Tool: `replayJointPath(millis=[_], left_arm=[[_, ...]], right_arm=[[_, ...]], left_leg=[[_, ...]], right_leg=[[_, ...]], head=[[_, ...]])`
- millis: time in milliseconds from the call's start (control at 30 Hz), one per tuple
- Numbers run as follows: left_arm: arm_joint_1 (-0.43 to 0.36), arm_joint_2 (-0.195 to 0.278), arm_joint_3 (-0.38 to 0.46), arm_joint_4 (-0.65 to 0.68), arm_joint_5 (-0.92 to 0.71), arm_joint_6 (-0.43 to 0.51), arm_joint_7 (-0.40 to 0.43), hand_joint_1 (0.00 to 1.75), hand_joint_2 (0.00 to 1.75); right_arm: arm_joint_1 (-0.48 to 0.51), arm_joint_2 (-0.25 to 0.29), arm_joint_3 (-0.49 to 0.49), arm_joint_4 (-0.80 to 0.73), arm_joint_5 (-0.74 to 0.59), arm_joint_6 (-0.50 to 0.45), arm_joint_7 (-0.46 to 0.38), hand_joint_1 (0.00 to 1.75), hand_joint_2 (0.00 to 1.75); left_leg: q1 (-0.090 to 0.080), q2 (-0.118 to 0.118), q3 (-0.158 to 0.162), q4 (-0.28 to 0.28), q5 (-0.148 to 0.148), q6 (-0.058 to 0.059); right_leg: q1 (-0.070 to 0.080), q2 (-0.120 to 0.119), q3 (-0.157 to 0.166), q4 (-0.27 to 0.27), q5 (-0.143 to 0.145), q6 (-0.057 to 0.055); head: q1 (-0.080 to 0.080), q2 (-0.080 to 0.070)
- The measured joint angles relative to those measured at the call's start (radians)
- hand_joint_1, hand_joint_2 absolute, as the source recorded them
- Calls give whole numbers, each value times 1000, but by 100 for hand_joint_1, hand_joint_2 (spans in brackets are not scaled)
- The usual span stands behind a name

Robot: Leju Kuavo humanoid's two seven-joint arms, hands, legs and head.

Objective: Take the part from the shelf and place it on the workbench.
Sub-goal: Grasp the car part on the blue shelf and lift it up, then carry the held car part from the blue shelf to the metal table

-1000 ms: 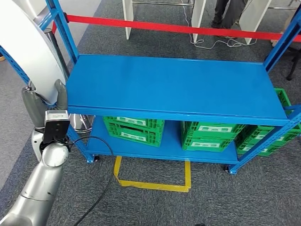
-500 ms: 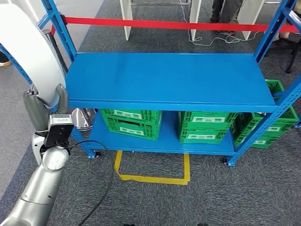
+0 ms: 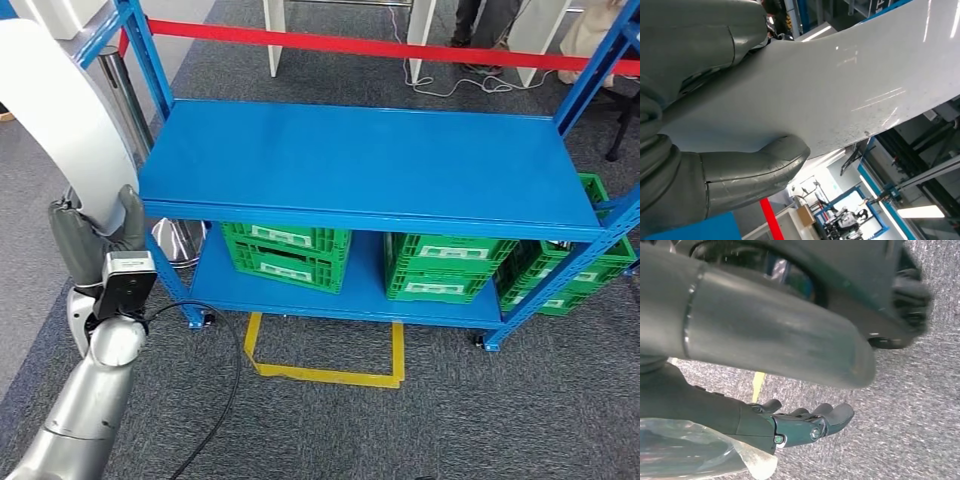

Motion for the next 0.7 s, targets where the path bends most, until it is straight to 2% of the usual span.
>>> replayJointPath(millis=[33,100,133,167,200,267,333,400,467,500,533,567,633,700], left_arm=[[4,-3,1,-2,2,0,-6,175,175],[8,-9,4,-8,5,0,-19,175,175],[10,-12,7,-12,1,0,-26,175,175],[11,-14,10,-17,-7,0,-32,175,175],[14,-17,14,-21,-18,0,-39,175,175],[24,-22,20,-29,-33,0,-46,175,175],[32,-26,21,-35,-39,0,-48,175,175],[36,-26,22,-38,-42,0,-46,175,175],[40,-26,21,-39,-43,0,-39,175,175],[43,-26,21,-39,-45,0,-35,175,175],[44,-26,20,-39,-48,0,-32,175,175],[45,-25,20,-39,-51,0,-29,175,175],[44,-23,19,-40,-52,0,-27,175,175],[42,-20,16,-44,-39,0,-29,175,175]], right_arm=[[1,0,-1,0,-1,2,3,0,0],[2,0,-5,0,-3,4,9,0,0],[1,0,-6,0,-2,4,13,0,0],[-1,0,-7,0,-1,6,16,0,0],[-3,0,-7,0,2,7,20,0,0],[-3,0,-7,0,7,11,28,0,0],[0,0,-8,0,10,14,33,0,0],[1,0,-8,0,12,18,34,0,0],[-1,0,-8,0,14,24,34,0,0],[0,0,-8,0,15,25,33,0,0],[0,0,-8,0,16,26,29,0,0],[0,0,-8,0,16,26,23,0,0],[-1,0,-8,0,15,26,6,0,0],[-5,-1,-9,0,5,28,-13,0,0]], left_leg=[[0,1,0,2,0,0],[1,4,0,7,-2,-3],[-1,6,-1,11,-4,-6],[-3,7,-4,15,-5,-10],[-5,10,-8,19,-5,-15],[-7,18,-13,22,-2,-24],[-5,17,-19,39,-18,-35],[-2,9,-51,122,-75,-45],[0,5,-103,253,-139,-50],[0,5,-117,293,-150,-50],[0,4,-116,298,-142,-49],[1,2,-95,264,-117,-46],[0,-20,-27,134,-53,-35],[0,-45,17,38,-28,-26]], right_leg=[[-1,-1,0,-7,21,1],[-3,-8,47,-123,96,2],[-1,-16,75,-186,122,1],[0,-22,96,-233,135,-3],[1,-25,106,-255,135,-7],[2,-16,108,-259,134,-18],[0,-7,104,-261,142,-30],[-3,-1,101,-263,148,-41],[-2,8,96,-263,152,-47],[-2,13,93,-262,153,-48],[-2,19,91,-262,155,-47],[-2,26,91,-262,157,-46],[-1,40,90,-262,160,-41],[0,53,81,-259,166,-32]], head=[[0,0],[0,0],[1,0],[0,0],[0,0],[-1,0],[-2,0],[-5,0],[-6,0],[-6,0],[-6,0],[-6,0],[-6,0],[-6,0]])
